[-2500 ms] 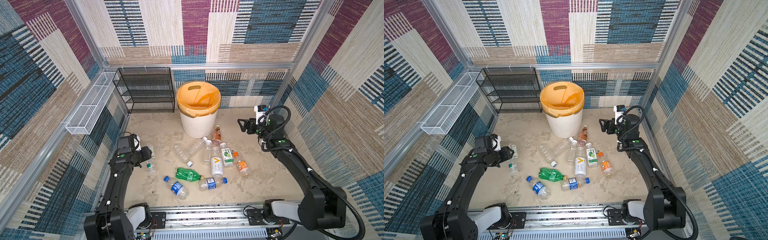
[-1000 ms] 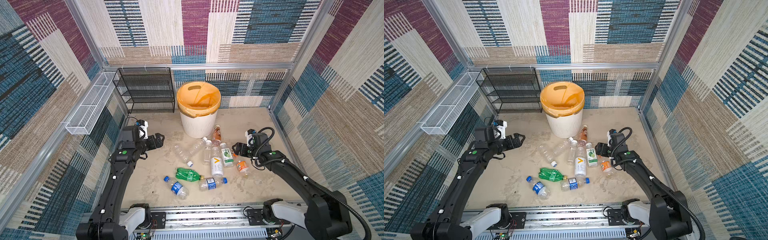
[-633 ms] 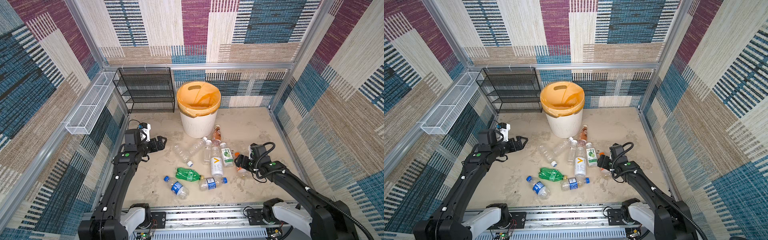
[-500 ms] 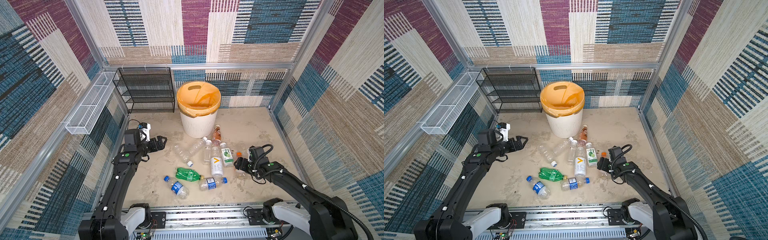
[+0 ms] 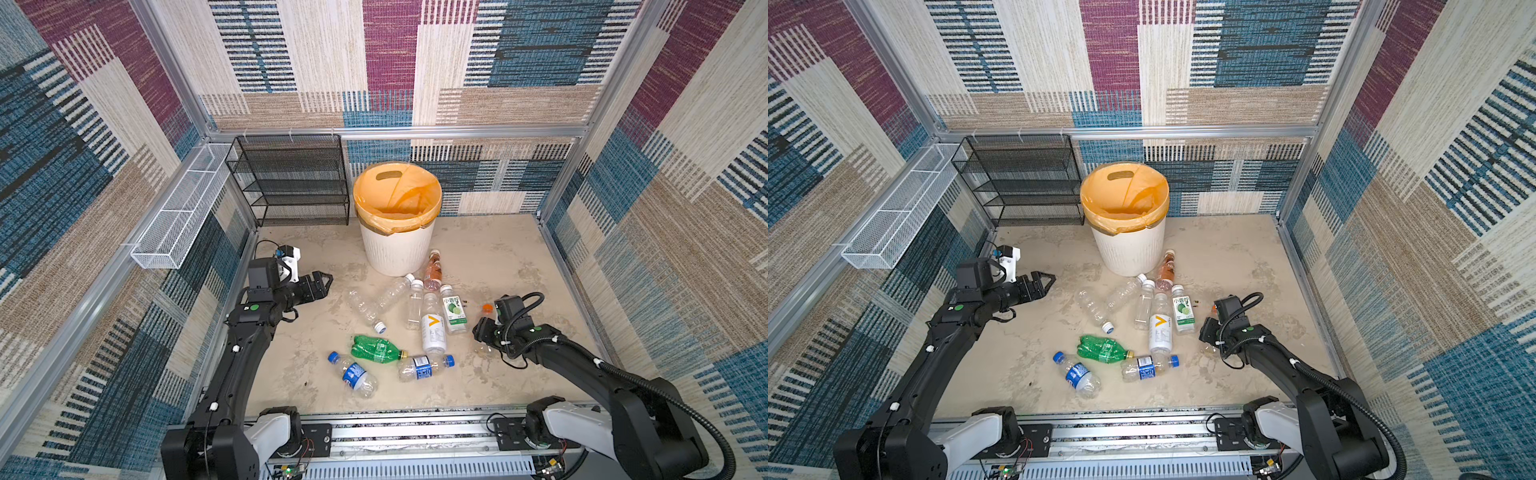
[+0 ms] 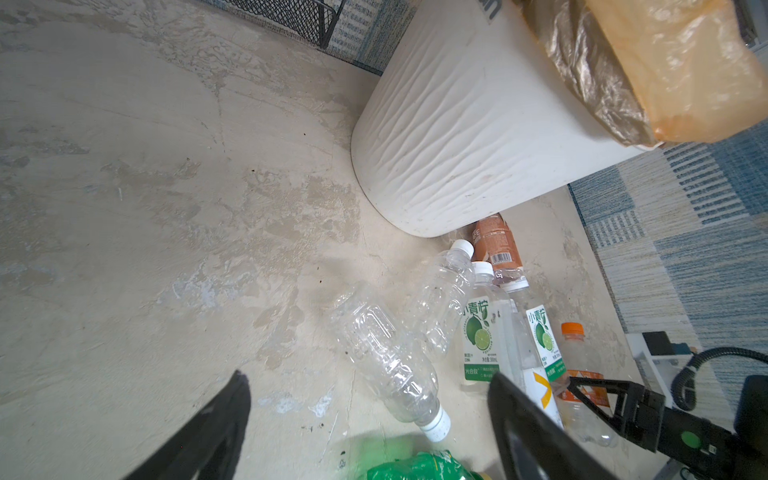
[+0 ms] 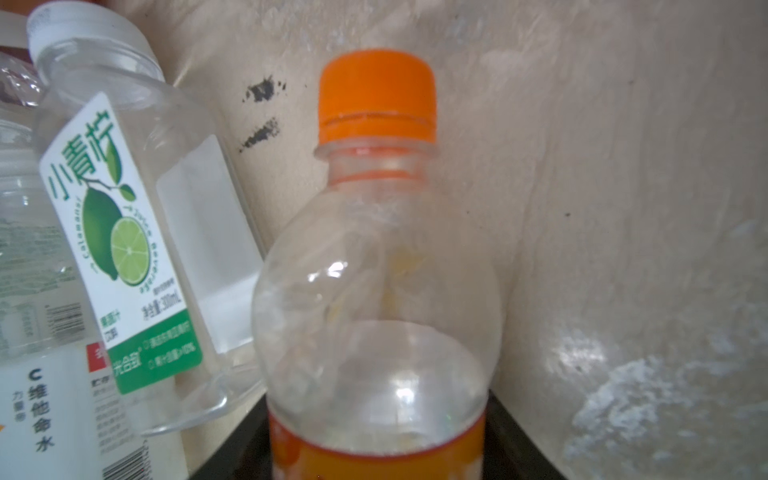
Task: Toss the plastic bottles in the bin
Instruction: 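Grasp the orange-capped clear bottle with the right gripper while the left gripper returns, then lift the orange-capped bottle over the bin and release it with the right gripper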
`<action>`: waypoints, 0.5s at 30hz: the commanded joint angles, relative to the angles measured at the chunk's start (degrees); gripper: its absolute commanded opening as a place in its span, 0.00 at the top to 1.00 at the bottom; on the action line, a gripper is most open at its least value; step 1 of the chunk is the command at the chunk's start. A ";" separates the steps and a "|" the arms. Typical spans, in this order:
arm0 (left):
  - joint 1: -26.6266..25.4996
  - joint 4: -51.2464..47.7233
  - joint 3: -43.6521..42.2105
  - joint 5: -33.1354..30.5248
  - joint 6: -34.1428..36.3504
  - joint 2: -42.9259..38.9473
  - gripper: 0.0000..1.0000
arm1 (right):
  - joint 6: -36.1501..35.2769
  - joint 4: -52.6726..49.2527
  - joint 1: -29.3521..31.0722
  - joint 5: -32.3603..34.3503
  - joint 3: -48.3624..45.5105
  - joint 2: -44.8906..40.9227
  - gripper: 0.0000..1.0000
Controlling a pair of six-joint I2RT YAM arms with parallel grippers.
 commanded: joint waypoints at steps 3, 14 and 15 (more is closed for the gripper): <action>0.15 1.16 -0.66 0.16 0.50 0.28 0.10 | -2.96 2.80 -0.09 4.17 1.31 -3.29 0.45; 0.03 4.89 -2.91 0.19 -1.12 -2.45 0.12 | -22.99 19.09 -0.10 12.54 14.48 -21.52 0.37; 0.02 4.85 -2.91 -0.14 -1.82 -2.80 0.12 | -25.87 22.30 -0.10 12.49 15.42 -22.35 0.36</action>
